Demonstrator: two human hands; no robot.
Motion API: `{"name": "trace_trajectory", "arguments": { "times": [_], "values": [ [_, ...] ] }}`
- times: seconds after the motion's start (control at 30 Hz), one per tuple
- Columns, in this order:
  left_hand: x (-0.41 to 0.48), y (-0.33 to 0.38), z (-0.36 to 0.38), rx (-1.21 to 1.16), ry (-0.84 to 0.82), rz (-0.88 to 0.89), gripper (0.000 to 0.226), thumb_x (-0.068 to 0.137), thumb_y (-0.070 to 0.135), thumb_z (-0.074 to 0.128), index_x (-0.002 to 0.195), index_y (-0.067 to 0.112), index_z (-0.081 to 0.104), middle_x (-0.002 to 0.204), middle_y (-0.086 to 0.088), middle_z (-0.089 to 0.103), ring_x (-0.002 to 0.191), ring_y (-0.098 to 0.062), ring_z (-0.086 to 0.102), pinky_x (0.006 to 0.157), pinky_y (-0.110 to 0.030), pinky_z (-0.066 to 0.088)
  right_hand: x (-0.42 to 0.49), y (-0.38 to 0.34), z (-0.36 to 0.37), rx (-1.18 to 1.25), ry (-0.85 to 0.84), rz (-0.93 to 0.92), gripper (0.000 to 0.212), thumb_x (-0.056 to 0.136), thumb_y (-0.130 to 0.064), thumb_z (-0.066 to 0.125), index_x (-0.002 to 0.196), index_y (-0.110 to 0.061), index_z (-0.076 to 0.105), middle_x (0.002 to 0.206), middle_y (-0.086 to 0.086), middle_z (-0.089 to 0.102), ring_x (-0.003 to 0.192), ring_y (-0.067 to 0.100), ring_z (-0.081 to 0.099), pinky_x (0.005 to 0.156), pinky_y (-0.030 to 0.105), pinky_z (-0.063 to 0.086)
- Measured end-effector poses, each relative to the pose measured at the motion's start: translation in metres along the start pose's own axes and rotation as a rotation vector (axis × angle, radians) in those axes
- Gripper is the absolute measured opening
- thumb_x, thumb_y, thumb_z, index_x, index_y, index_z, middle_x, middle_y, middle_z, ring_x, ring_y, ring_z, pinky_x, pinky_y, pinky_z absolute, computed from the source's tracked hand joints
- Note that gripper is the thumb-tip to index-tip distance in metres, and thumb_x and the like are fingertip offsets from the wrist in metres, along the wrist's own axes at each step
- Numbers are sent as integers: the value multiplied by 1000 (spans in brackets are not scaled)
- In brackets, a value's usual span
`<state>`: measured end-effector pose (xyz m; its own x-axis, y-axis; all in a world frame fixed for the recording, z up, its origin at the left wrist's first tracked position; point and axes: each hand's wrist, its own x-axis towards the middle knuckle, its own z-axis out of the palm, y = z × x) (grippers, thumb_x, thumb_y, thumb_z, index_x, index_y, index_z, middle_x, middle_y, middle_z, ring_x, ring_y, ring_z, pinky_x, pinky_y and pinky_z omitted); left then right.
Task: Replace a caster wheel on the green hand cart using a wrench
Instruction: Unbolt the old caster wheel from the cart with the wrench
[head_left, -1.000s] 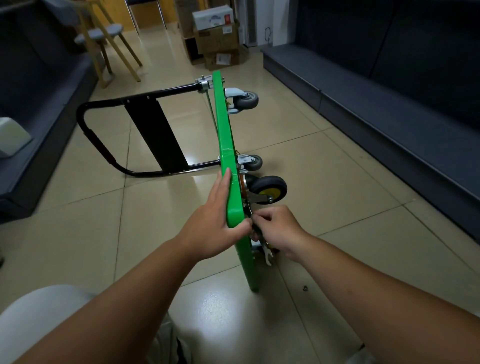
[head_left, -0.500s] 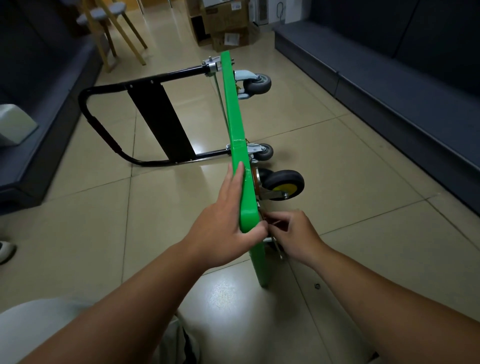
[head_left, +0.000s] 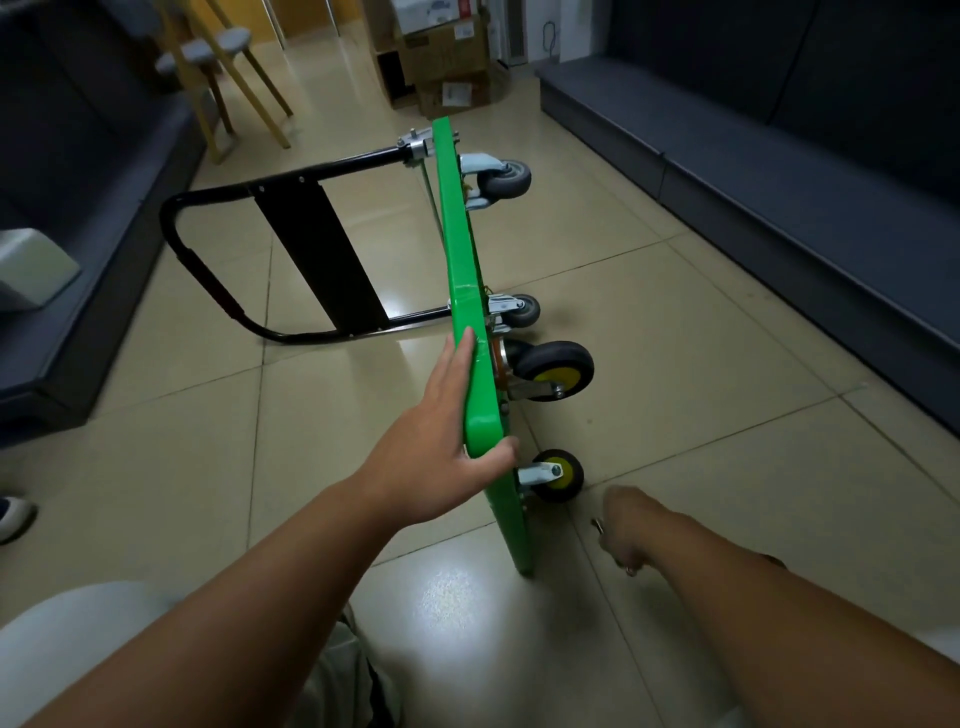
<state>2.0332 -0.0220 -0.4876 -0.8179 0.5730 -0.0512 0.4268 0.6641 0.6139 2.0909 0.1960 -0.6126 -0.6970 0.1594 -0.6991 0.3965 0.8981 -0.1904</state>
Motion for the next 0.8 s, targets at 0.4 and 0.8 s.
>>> {"name": "trace_trajectory", "arguments": {
  "times": [0.4, 0.8],
  "values": [
    [0, 11, -5, 17, -42, -59, 114, 87, 50, 66, 161, 37, -21, 174, 6, -4, 132, -24, 56, 96, -42, 59, -38, -66, -52, 951, 300, -245, 30, 101, -15, 50, 84, -2, 71, 72, 9, 66, 64, 19, 62, 56, 26, 46],
    [4, 7, 0, 27, -31, -39, 113, 77, 58, 55, 159, 40, -22, 173, 7, 1, 118, -24, 62, 90, -41, 59, -24, -55, -27, 996, 312, -468, 23, 99, -15, 63, 117, -22, 75, 104, -6, 76, 101, 13, 71, 88, 28, 59]
  ]
}}
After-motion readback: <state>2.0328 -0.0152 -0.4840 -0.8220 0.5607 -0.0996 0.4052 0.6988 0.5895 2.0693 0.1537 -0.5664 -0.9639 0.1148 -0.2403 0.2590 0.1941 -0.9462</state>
